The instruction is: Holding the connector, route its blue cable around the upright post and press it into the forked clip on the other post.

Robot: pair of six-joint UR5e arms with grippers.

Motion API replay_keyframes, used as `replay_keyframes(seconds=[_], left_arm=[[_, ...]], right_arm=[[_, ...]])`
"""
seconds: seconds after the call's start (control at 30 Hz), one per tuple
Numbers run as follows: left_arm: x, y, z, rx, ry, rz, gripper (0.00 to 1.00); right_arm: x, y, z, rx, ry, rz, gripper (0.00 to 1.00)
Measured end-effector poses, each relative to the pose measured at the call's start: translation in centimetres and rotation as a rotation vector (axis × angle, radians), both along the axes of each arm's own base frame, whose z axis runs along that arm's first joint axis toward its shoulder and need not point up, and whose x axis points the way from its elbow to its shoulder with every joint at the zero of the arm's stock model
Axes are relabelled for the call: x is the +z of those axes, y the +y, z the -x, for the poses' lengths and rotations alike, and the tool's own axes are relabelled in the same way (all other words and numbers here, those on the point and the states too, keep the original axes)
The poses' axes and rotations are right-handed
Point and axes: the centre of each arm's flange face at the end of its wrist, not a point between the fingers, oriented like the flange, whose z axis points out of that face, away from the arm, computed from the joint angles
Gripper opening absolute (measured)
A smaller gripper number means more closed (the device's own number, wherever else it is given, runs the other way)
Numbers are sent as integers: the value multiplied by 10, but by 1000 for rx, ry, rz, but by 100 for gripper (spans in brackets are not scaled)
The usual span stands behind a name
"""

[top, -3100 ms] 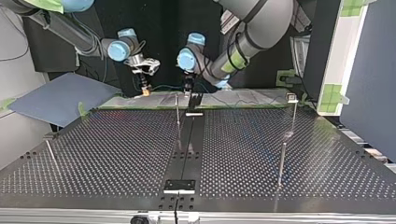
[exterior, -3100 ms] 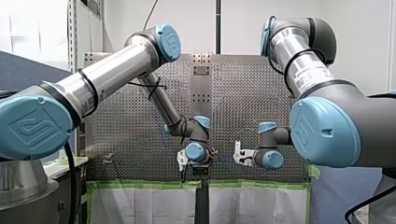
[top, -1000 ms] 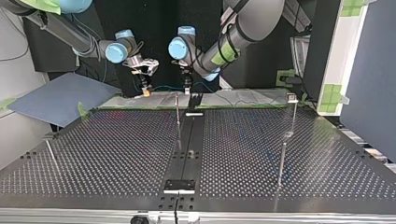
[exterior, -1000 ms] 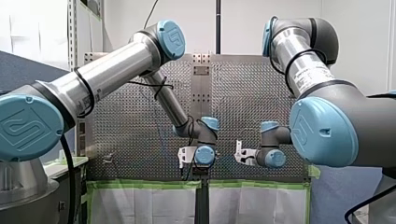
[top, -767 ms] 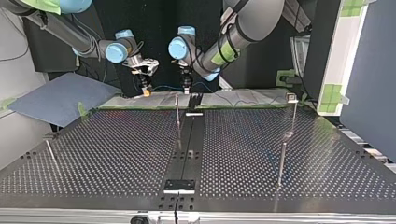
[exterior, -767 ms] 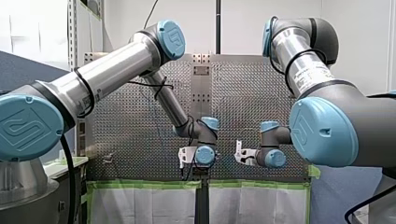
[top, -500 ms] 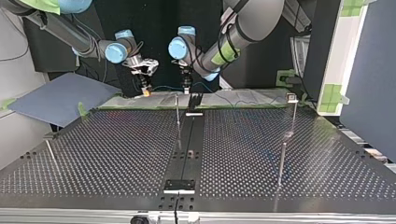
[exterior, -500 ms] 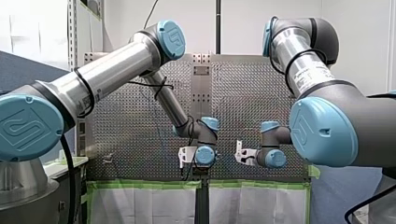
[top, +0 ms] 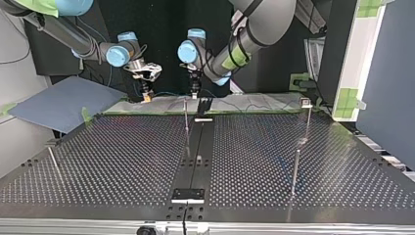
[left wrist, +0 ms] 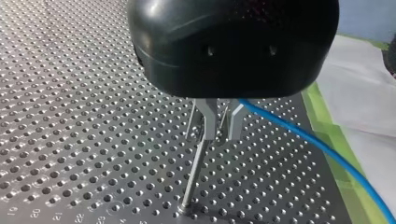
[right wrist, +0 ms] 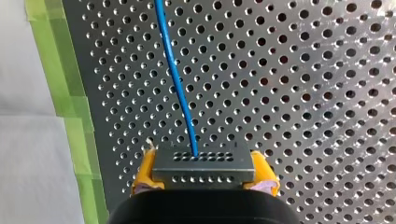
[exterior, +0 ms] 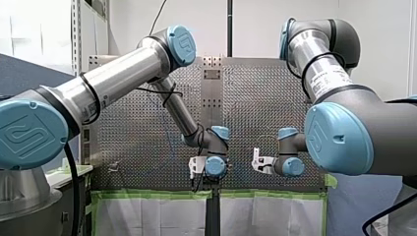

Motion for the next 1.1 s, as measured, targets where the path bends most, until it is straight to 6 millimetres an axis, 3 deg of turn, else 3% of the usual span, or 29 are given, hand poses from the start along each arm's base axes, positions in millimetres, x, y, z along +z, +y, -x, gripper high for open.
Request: replay_keyframes(seconds=[0.6,0.87,1.1], left_arm=[[-1,3,-8,3,16,21,15],[-14,7,-10,4,36,20,15],[-6,-1,-23,-22,36,46,15]], right_arm=[[0,0,-2,1,3,12,0],[1,-1,-2,2,3,13,0],[1,-2,-1,-11,7,16,0]])
